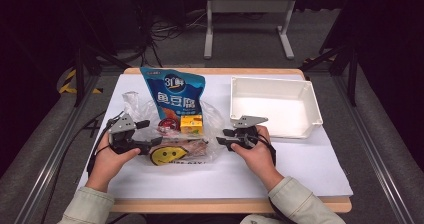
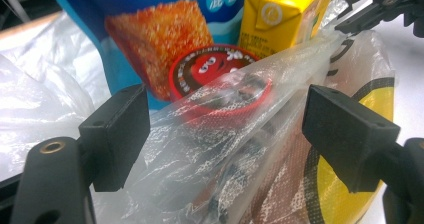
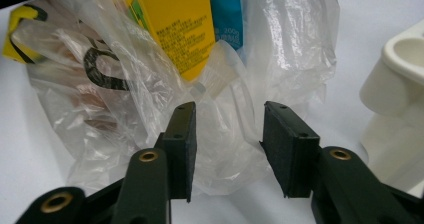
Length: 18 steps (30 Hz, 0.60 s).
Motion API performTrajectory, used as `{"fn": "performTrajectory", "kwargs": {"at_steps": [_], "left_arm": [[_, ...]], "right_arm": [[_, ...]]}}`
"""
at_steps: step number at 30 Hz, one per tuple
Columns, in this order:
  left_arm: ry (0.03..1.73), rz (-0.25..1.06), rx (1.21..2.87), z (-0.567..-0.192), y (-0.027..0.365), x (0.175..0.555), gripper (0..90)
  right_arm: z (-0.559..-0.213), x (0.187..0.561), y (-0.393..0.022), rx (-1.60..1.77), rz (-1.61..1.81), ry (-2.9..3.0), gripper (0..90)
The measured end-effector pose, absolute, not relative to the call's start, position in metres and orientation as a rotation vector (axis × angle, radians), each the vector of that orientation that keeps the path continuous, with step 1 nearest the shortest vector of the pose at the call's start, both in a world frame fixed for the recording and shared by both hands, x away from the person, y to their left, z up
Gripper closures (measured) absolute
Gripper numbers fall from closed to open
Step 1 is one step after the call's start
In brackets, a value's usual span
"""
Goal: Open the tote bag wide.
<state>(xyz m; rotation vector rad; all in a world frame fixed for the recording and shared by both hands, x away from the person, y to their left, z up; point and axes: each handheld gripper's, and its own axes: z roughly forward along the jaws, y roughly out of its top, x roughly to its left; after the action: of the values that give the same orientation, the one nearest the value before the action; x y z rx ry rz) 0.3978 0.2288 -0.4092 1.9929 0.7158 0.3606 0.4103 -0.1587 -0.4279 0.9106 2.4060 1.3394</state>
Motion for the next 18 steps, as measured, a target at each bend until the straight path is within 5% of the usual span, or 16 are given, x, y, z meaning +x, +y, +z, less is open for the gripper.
{"fn": "performTrajectory", "kwargs": {"at_steps": [18], "left_arm": [[0.712,0.312,2.009,-0.413,0.232,0.394,26.7]], "right_arm": [[-0.396,0.397,-0.133,0.633,1.540,2.375,42.8]]}}
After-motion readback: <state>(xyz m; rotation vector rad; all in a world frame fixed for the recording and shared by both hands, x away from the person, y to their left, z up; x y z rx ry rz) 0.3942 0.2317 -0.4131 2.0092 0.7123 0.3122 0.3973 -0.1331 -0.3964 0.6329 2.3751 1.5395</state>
